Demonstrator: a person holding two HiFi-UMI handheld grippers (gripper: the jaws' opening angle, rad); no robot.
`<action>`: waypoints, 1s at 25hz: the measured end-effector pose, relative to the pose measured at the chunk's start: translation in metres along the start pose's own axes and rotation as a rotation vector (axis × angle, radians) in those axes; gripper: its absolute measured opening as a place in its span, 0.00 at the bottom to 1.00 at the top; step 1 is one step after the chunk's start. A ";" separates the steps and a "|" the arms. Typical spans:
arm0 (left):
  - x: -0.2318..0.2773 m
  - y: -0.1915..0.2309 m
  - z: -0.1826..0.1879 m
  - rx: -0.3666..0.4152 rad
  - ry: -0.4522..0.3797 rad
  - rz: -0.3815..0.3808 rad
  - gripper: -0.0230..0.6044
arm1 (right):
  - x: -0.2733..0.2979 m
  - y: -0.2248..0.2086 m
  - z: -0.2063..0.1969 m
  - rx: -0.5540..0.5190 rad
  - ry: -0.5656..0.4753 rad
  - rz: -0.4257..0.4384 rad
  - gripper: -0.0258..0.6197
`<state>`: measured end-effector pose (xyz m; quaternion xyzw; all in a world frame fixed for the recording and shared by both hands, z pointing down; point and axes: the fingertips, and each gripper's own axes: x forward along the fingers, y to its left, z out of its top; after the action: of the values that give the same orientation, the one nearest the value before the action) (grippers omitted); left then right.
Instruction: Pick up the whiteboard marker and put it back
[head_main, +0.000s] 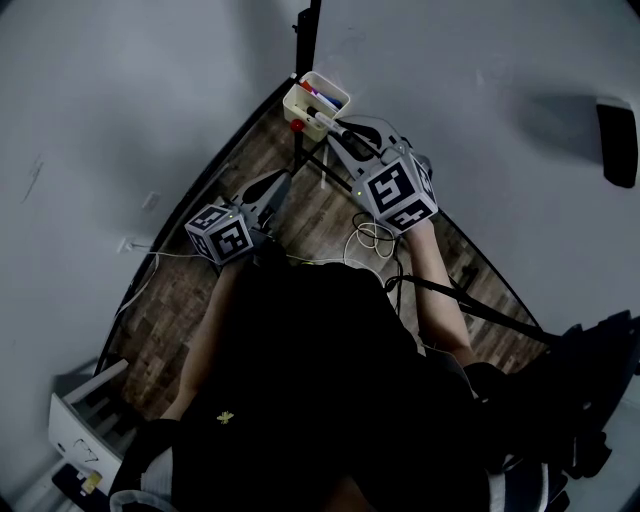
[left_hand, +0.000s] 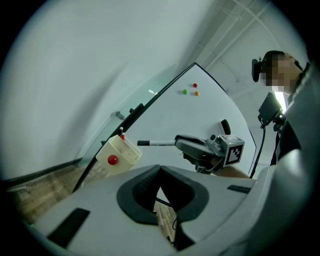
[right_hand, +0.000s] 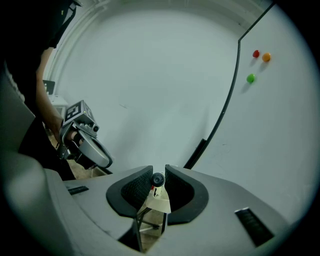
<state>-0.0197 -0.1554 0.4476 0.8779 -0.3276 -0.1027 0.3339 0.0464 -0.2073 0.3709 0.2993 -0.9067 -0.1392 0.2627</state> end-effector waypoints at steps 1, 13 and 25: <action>0.000 0.000 0.000 -0.004 0.000 0.002 0.07 | 0.000 0.000 -0.001 -0.001 0.002 -0.001 0.17; -0.002 0.005 -0.001 -0.027 0.007 0.014 0.07 | 0.005 -0.010 -0.001 0.003 -0.001 -0.013 0.17; -0.004 0.014 0.002 -0.040 0.022 0.028 0.07 | 0.015 -0.033 -0.006 0.018 0.009 -0.043 0.17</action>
<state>-0.0305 -0.1612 0.4551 0.8674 -0.3340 -0.0948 0.3565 0.0546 -0.2430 0.3683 0.3218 -0.8999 -0.1354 0.2612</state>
